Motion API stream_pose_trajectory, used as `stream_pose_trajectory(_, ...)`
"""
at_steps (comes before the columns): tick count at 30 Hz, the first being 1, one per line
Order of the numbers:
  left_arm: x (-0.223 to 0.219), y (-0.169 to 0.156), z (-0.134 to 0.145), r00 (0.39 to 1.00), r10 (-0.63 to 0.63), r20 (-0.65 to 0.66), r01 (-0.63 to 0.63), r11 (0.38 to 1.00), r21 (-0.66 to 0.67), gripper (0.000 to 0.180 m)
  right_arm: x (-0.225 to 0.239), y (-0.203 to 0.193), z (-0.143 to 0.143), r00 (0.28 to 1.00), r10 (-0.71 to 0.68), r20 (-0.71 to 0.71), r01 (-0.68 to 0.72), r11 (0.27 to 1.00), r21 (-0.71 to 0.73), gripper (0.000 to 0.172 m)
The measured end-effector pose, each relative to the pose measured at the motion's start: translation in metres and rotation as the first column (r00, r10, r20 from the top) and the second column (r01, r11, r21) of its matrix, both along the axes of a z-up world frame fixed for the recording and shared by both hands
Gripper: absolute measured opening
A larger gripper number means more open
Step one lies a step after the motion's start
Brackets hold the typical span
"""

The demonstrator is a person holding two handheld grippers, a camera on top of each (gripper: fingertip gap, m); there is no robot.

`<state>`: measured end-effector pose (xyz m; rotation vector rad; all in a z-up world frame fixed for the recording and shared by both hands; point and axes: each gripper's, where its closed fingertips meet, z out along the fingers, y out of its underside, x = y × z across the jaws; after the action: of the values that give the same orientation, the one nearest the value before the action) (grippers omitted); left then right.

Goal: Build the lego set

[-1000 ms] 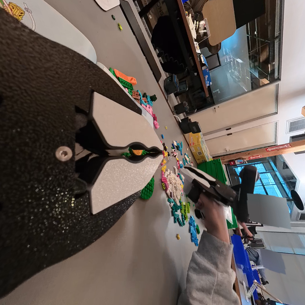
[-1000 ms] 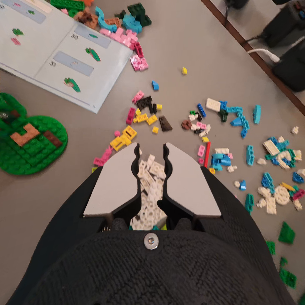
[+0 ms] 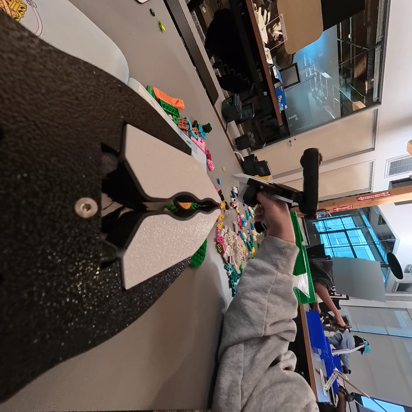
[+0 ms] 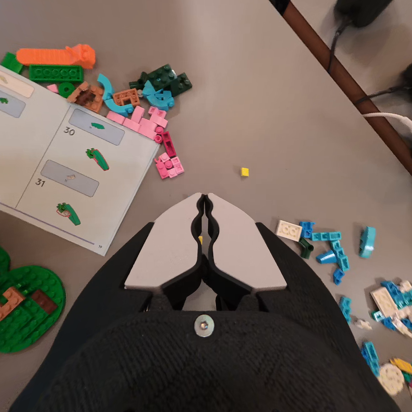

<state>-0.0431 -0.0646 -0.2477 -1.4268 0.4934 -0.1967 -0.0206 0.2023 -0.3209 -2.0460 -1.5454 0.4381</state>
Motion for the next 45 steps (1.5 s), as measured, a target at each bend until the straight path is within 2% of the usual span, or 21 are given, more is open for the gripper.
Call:
stream_pose_trajectory(6,0.001,-0.001,0.0,1.0,-0.004,-0.007,0.004,1.0,0.002,0.0,-0.007,-0.003,-0.01,0.997,0.074,-0.019,-0.074,0.997,-0.03,0.0)
stream_pose_trajectory(10,0.0,-0.001,0.001,1.0,0.002,0.002,-0.002,1.0,0.005,0.0,-0.021,-0.022,-0.016,0.982,0.178,-0.067,-0.184,0.978,-0.095,0.006)
stream_pose_trajectory(13,-0.001,-0.001,0.002,1.0,0.001,0.017,-0.001,1.0,0.002,0.0,-0.023,-0.023,-0.023,0.975,0.219,-0.021,-0.22,0.973,-0.071,0.008)
stream_pose_trajectory(37,0.002,-0.003,0.003,1.0,-0.005,0.013,0.005,1.0,0.007,0.0,-0.021,-0.015,-0.01,0.982,0.183,-0.042,-0.184,0.983,-0.022,0.007)
stream_pose_trajectory(45,0.002,-0.003,0.003,1.0,-0.005,0.01,0.005,1.0,0.008,0.0,-0.011,-0.018,0.009,0.979,0.19,-0.072,-0.192,0.981,-0.016,0.007)
